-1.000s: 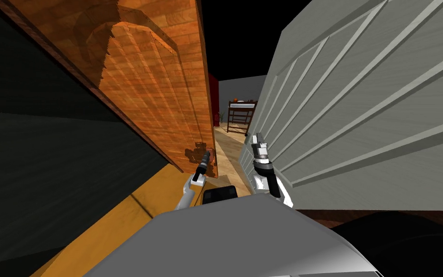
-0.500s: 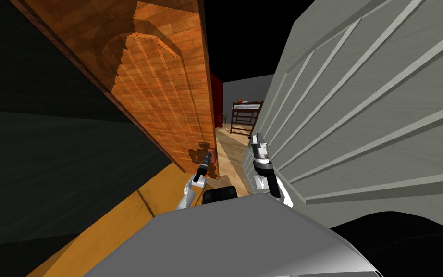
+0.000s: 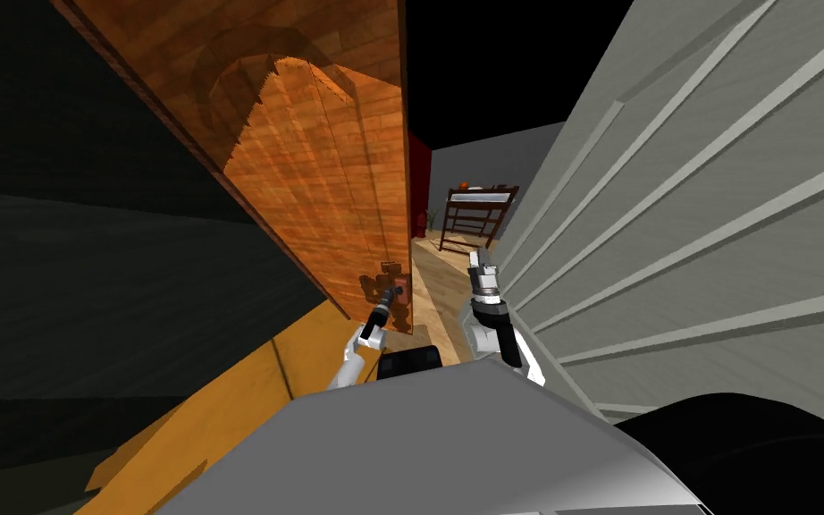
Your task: Push the door open
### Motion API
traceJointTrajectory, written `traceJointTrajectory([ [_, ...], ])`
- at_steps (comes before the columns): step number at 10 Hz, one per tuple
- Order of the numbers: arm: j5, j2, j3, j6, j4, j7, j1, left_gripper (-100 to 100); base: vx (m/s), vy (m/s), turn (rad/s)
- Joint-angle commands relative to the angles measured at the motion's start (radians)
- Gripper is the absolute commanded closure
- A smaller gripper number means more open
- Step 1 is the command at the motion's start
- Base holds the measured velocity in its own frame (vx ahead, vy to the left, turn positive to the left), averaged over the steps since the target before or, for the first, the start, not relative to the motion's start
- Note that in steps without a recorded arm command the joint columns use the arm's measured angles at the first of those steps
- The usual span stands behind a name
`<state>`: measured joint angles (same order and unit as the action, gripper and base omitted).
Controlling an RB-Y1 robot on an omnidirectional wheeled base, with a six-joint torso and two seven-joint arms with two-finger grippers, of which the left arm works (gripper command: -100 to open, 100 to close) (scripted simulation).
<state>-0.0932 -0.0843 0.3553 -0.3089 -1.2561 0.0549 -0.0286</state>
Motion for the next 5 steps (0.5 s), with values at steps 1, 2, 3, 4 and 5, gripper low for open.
traceJointTrajectory([
  [1,-0.027,-0.005,0.018,0.001,0.002,0.031,0.002,100,0.188,-0.083,0.303],
  [2,-0.02,-0.004,0.02,0.008,-0.017,0.015,0.009,-100,-0.051,-0.012,0.083],
  [3,-0.02,-0.004,0.02,0.008,-0.017,0.015,0.009,-100,-0.184,0.027,-0.04],
  [4,-0.022,-0.003,0.025,0.011,-0.025,0.014,0.013,-100,-0.194,0.029,-0.005],
  [5,-0.024,-0.002,0.031,0.015,-0.034,0.012,0.018,-100,-0.199,0.03,0.021],
])
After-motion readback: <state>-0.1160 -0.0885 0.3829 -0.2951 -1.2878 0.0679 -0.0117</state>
